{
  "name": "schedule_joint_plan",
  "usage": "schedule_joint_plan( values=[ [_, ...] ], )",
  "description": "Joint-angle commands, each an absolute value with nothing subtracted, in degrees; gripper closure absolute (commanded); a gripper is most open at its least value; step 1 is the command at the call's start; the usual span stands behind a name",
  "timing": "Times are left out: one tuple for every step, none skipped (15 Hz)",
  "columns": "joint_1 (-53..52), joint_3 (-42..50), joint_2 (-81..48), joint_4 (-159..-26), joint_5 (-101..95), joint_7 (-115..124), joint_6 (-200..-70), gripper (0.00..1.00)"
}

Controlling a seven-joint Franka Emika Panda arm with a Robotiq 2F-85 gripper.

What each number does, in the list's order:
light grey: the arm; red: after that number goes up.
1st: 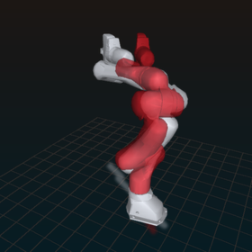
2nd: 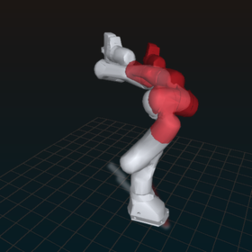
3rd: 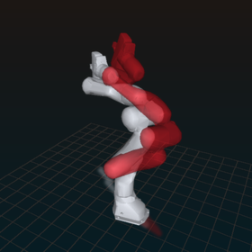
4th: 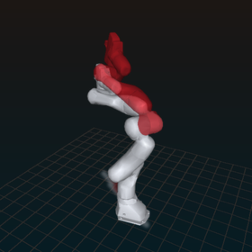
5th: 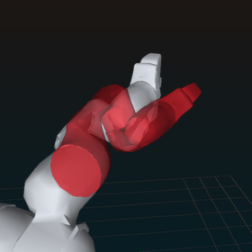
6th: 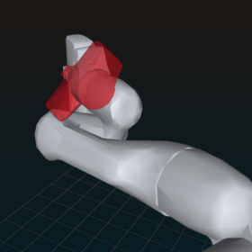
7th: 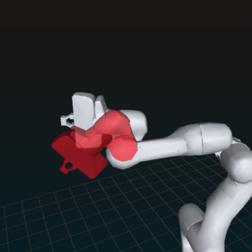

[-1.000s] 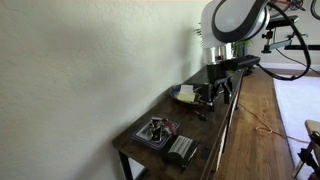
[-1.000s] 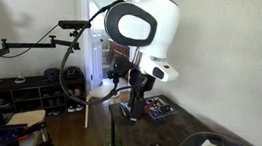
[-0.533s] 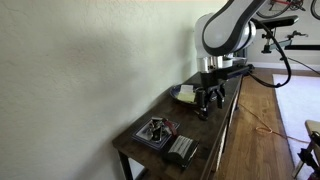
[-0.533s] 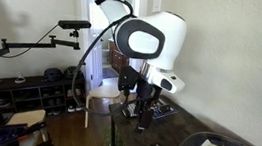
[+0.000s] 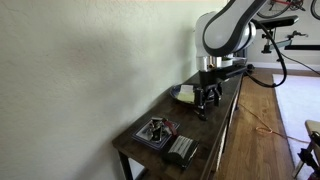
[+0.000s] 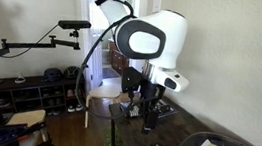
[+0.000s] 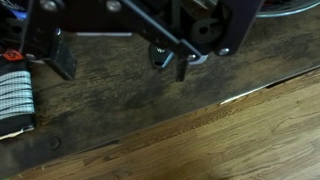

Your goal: Put the car key on the square plate

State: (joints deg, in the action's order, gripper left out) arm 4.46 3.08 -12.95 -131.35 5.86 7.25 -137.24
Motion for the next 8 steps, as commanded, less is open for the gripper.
schedule_joint_plan(
  values=[
    [4.14, 3.41, -12.95, -131.25, 5.95, 7.18, -137.08, 0.00],
    [4.14, 3.41, -12.95, -131.25, 5.95, 7.18, -137.08, 0.00],
    [4.14, 3.41, -12.95, -131.25, 5.95, 7.18, -137.08, 0.00],
    [4.01, 3.76, -13.73, -130.84, 5.07, 7.89, -138.23, 0.00],
    [3.91, 4.03, -14.10, -130.62, 4.37, 8.45, -138.81, 0.00],
    [3.98, 4.30, -14.83, -129.97, 3.98, 8.72, -139.41, 0.00],
    [4.10, 4.44, -15.29, -129.52, 3.95, 8.58, -139.91, 0.00],
    [4.13, 4.74, -15.99, -128.85, 3.69, 8.85, -140.71, 0.00]
  ],
)
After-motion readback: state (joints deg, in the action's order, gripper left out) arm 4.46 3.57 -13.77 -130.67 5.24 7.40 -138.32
